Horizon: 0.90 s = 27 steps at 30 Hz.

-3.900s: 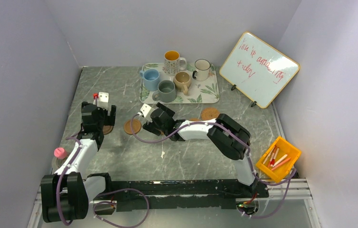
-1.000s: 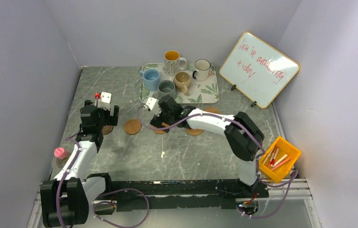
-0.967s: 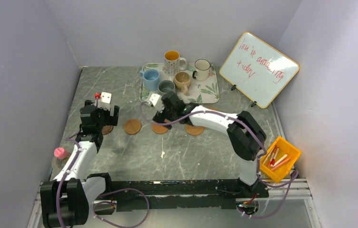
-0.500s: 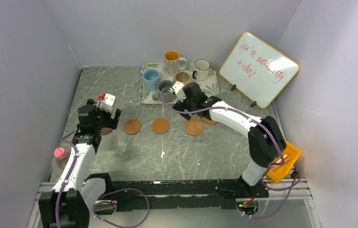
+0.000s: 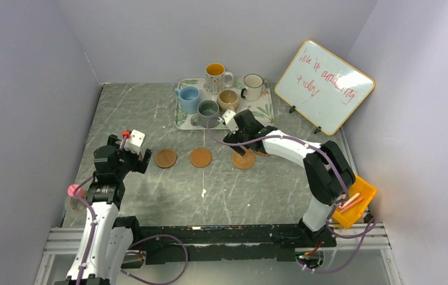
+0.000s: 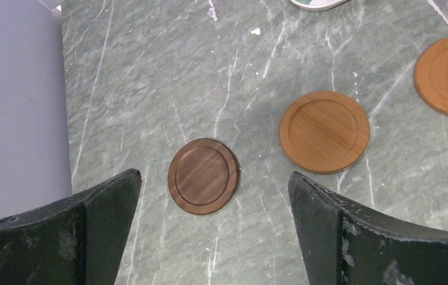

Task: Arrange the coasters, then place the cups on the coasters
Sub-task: Move the coaster to the center of the board.

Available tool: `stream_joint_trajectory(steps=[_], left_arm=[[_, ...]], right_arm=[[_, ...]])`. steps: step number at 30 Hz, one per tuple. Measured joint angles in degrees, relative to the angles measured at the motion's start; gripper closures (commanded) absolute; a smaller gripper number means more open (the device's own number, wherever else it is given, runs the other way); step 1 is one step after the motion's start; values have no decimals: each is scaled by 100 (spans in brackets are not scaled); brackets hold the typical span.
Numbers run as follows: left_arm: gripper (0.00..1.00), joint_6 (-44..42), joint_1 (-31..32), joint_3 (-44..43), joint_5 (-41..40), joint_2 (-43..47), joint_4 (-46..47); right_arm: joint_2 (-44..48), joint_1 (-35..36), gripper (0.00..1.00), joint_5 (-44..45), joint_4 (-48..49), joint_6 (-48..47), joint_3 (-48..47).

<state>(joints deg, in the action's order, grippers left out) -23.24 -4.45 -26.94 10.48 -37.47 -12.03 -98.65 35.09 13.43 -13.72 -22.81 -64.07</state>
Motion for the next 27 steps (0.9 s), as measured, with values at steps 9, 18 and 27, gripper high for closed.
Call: stream_joint_trajectory(steps=[9,18,27], left_arm=[[0,-4,0,17,28,-254,-4],[0,-192,0,37,87,-411,7],[0,-240,0,450,85,68,87]], right_arm=[[-367,-4,0,55,122,-280,199],[-415,-15,0,-116,177,-273,199],[-422,-35,0,-219,197,-219,197]])
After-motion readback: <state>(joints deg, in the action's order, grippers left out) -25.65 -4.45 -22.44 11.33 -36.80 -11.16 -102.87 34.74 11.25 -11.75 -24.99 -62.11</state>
